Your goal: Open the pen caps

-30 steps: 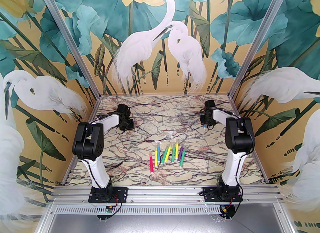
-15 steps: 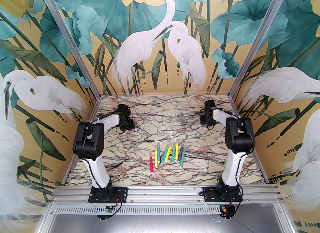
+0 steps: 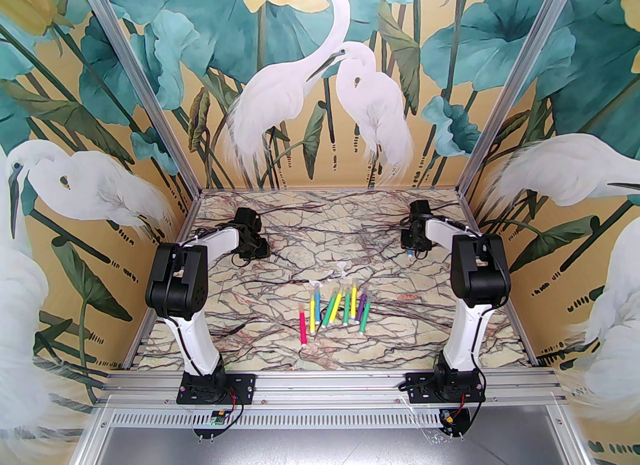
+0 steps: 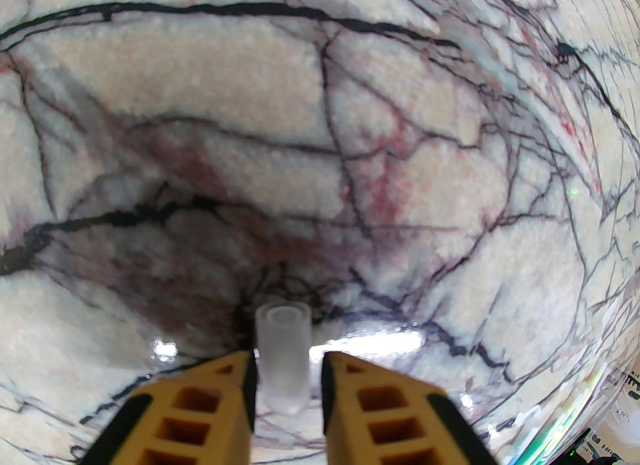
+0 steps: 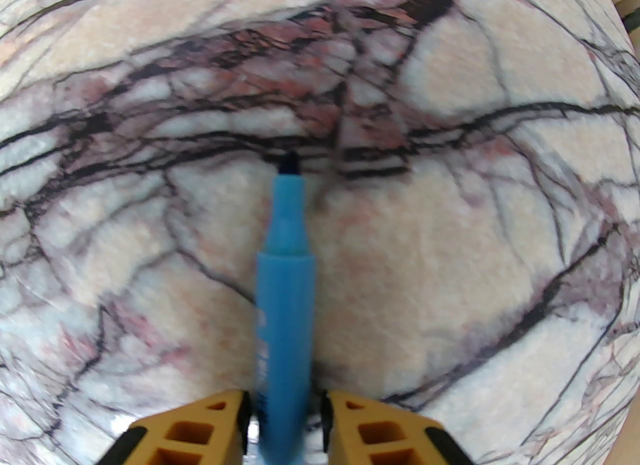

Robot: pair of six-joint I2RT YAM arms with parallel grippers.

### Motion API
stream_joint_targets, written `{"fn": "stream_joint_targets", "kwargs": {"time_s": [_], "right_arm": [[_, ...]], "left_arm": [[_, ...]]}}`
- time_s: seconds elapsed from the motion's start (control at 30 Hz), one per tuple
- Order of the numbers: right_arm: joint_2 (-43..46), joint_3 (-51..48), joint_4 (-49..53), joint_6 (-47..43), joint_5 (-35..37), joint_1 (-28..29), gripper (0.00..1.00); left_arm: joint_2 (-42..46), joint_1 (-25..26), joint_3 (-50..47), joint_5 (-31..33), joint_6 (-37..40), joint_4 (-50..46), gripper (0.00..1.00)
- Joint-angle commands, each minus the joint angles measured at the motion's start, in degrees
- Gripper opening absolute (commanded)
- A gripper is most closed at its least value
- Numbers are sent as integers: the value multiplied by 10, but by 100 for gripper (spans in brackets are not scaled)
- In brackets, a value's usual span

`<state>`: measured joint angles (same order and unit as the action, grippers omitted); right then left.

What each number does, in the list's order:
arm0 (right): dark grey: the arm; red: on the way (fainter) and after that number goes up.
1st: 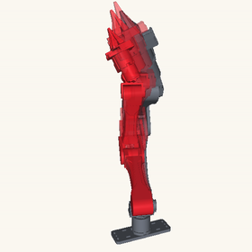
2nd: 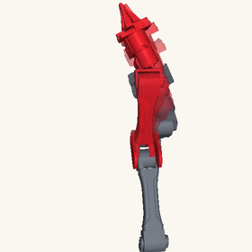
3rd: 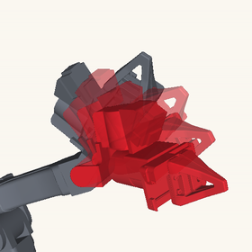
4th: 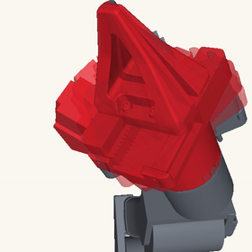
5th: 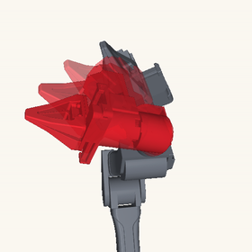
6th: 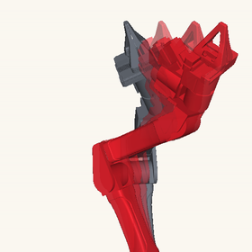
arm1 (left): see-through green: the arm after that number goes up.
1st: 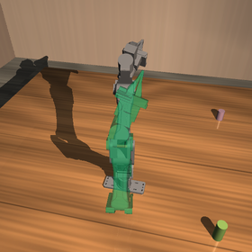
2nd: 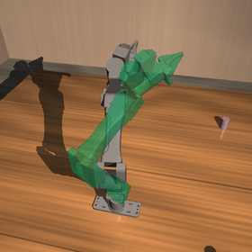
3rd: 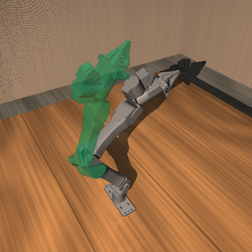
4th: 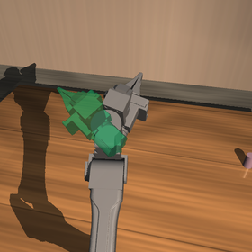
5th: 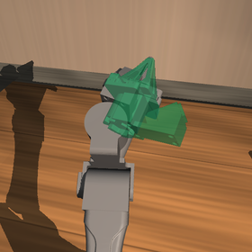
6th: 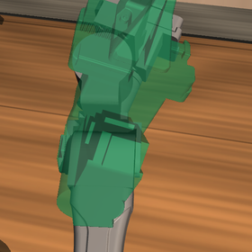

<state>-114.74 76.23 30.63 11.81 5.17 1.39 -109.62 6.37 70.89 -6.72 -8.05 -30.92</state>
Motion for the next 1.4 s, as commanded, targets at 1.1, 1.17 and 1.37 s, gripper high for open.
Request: {"fn": "stream_joint_targets", "kwargs": {"time_s": [1.1,1.17,1.37], "right_arm": [[426,-269,118,202,-19,292,49],[441,-291,105,233,-32,311,49],[428,-334,77,296,-55,367,49]], "left_arm": [[378,-1,-295,-211,-45,316,82],[374,0,-292,-211,-43,317,83],[375,0,-292,-210,-40,321,85]]}}
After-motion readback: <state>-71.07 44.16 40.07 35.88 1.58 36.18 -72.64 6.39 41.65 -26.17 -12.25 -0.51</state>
